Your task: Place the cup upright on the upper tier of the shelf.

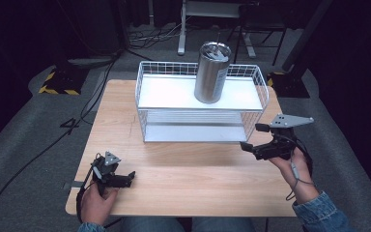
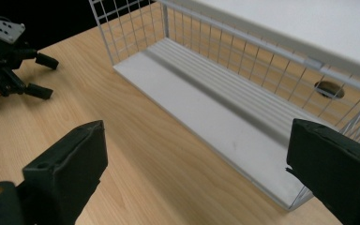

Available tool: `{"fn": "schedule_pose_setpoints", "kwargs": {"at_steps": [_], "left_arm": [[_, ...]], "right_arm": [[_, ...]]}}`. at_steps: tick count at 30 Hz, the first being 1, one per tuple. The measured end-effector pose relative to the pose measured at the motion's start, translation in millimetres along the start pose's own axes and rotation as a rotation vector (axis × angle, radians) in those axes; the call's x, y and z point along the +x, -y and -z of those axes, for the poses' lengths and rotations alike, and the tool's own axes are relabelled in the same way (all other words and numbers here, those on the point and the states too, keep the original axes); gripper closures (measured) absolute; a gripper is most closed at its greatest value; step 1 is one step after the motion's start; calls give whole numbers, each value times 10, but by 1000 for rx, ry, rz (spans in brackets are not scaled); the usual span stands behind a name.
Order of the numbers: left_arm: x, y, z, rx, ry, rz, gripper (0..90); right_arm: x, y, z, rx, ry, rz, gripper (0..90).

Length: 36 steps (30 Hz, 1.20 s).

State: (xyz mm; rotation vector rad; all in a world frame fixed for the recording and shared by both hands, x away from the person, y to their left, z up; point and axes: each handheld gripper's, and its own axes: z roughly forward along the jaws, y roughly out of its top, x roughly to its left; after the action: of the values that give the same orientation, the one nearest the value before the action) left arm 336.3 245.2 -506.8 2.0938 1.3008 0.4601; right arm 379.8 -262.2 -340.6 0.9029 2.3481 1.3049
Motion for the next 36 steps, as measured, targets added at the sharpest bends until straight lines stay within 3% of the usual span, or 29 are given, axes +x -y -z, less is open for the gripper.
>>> {"fn": "schedule_pose_setpoints", "kwargs": {"at_steps": [12, 23, 36], "left_arm": [[-1, 1, -1, -2, -2, 0, 5], [0, 0, -2, -2, -2, -1, 6], [-1, 1, -2, -2, -2, 0, 5]], "right_arm": [[38, 457, -275, 97, -7, -34, 58], [82, 778, -433, 112, -2, -34, 57], [119, 1022, -589, 110, 24, -23, 70]]}}
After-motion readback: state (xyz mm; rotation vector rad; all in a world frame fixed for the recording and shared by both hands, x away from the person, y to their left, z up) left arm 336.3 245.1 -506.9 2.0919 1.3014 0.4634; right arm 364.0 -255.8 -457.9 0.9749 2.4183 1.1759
